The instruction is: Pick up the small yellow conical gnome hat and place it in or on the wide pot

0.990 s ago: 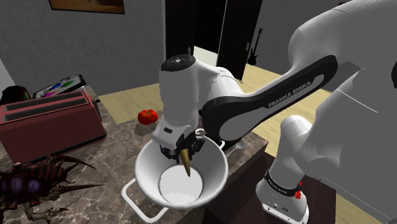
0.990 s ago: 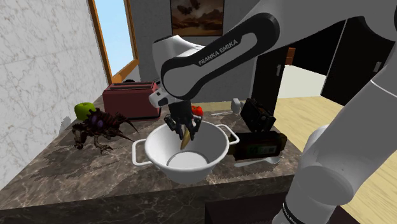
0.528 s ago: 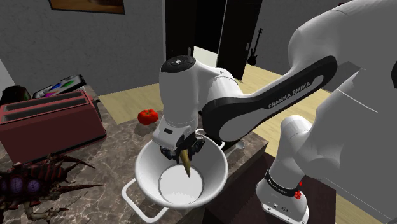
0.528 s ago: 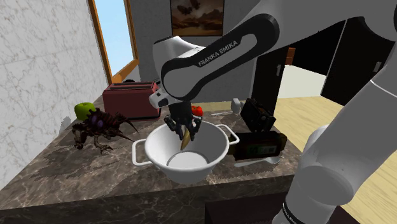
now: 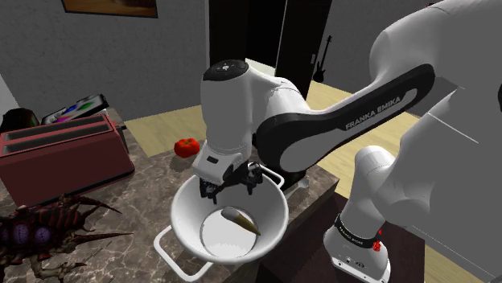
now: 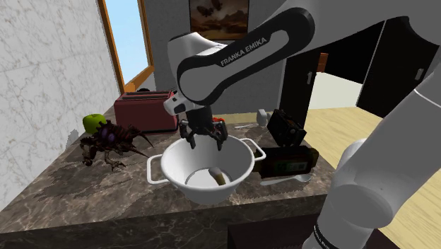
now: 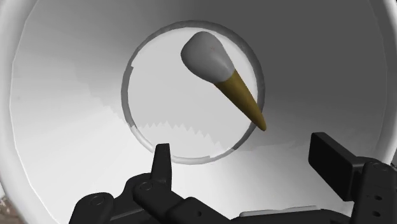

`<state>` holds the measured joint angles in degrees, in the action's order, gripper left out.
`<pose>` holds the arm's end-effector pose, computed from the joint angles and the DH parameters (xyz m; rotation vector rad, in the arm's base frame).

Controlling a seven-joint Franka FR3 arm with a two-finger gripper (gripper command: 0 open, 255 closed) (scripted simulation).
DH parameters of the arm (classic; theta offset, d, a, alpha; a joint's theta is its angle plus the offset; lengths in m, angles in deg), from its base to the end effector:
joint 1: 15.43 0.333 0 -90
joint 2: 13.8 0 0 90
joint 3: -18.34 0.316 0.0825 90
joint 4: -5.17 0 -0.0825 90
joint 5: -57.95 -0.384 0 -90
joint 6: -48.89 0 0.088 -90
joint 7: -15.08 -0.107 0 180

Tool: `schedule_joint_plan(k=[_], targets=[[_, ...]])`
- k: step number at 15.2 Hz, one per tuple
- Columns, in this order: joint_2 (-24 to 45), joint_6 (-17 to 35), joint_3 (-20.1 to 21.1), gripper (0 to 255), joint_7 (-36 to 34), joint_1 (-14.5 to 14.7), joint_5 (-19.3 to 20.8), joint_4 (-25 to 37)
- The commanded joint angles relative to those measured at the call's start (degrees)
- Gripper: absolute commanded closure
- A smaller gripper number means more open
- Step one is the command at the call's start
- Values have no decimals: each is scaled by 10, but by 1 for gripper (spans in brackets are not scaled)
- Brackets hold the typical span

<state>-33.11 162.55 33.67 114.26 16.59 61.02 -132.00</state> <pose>0.2936 0.3177 0.4340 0.8704 2.9240 -0.2090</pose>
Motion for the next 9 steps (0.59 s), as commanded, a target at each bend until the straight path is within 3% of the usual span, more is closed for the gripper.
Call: schedule_joint_plan(k=[1, 9], targets=[[-5, -35, 0, 0, 3, 1, -2, 30], [-7, -50, 0, 0, 3, 1, -3, 43]])
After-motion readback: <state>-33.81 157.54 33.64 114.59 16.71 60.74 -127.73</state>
